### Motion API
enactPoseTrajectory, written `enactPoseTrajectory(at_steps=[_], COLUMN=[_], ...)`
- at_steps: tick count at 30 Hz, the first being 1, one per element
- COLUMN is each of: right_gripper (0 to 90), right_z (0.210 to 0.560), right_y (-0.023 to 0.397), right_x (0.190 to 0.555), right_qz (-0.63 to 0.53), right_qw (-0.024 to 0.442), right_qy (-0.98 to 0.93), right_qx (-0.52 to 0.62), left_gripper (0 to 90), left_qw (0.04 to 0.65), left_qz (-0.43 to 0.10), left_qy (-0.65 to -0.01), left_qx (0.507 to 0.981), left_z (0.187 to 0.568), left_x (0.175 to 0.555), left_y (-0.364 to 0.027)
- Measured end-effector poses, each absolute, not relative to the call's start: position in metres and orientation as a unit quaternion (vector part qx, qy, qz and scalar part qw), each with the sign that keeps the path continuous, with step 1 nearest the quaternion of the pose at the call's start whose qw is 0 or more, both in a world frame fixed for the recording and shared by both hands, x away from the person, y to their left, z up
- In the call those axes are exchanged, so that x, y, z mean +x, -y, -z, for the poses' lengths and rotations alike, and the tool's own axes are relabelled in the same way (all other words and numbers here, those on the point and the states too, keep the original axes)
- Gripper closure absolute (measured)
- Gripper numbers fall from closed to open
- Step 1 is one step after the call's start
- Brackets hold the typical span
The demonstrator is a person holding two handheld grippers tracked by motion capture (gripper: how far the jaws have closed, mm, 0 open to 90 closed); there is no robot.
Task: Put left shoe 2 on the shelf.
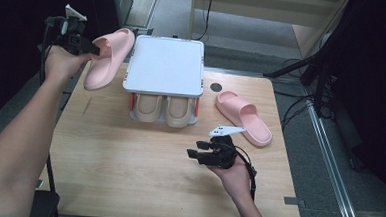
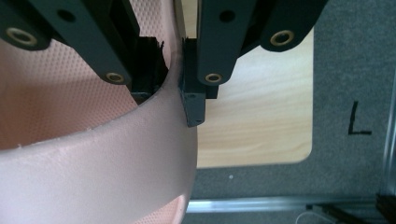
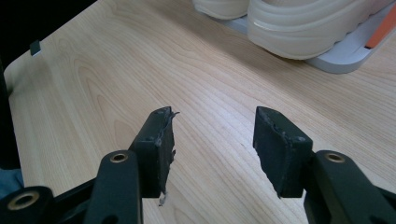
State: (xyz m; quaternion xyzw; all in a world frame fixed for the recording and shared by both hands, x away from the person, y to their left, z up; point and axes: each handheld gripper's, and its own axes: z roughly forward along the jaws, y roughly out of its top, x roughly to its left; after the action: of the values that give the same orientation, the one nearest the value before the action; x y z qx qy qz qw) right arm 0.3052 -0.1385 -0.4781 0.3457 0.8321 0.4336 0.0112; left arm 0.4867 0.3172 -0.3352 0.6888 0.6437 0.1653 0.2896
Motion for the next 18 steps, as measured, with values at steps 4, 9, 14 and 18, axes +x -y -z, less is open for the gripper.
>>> enactPoseTrajectory(at_steps=[4,9,14,18], right_gripper=[48.8,48.8,48.8,48.8], right_z=[0.477,0.476,0.476,0.476], right_y=[0.139,0.141,0.142,0.143], right_x=[0.305,0.305,0.305,0.305], right_qz=[-0.436,-0.435,-0.437,-0.437], right_qw=[0.012,0.011,0.011,0.011], right_qy=[-0.832,-0.833,-0.832,-0.832], right_qx=[0.343,0.343,0.343,0.343], left_gripper=[80.6,80.4,80.1,79.7], left_qw=[0.286,0.284,0.301,0.315], left_qz=[-0.168,-0.164,-0.156,-0.147], left_qy=[-0.636,-0.629,-0.618,-0.615], left_qx=[0.696,0.705,0.709,0.708], left_z=[0.322,0.313,0.306,0.306], left_x=[0.495,0.506,0.514,0.520], left_y=[-0.300,-0.277,-0.253,-0.238])
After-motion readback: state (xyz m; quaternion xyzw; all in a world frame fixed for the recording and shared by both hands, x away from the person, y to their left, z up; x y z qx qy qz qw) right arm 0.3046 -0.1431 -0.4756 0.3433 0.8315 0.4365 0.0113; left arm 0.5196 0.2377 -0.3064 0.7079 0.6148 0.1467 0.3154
